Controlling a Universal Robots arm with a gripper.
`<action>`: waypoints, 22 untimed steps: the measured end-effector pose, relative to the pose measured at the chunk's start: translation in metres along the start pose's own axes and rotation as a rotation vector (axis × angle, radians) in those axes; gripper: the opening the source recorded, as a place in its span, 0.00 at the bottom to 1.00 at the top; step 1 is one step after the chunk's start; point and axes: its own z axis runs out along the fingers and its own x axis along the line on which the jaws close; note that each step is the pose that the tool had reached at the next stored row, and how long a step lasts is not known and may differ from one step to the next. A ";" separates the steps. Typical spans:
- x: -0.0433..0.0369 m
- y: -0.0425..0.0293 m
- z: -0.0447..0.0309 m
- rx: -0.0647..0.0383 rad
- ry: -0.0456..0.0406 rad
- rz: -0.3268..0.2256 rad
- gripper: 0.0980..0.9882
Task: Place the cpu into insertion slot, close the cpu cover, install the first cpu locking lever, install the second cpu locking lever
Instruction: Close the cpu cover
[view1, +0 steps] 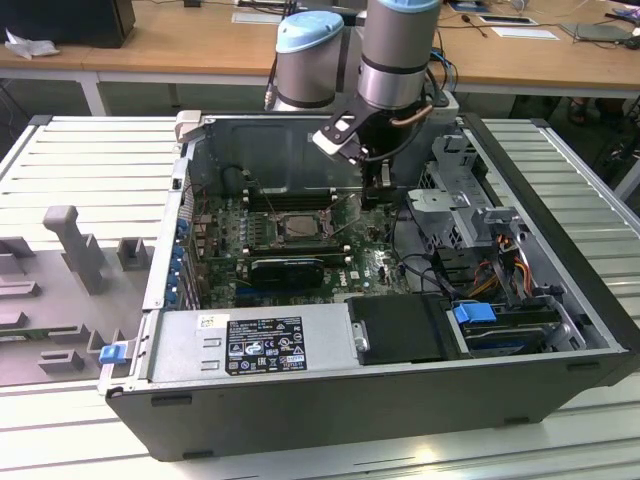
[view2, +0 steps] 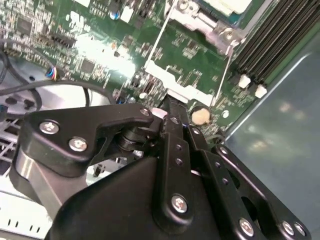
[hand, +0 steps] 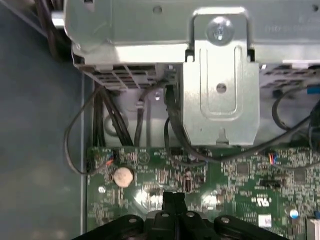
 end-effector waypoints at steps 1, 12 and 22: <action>0.0000 -0.0001 0.0000 0.005 -0.0001 0.000 0.01; -0.0001 -0.0104 -0.0015 0.005 0.0002 0.000 0.01; -0.0002 -0.0274 -0.0024 0.005 0.0001 0.000 0.01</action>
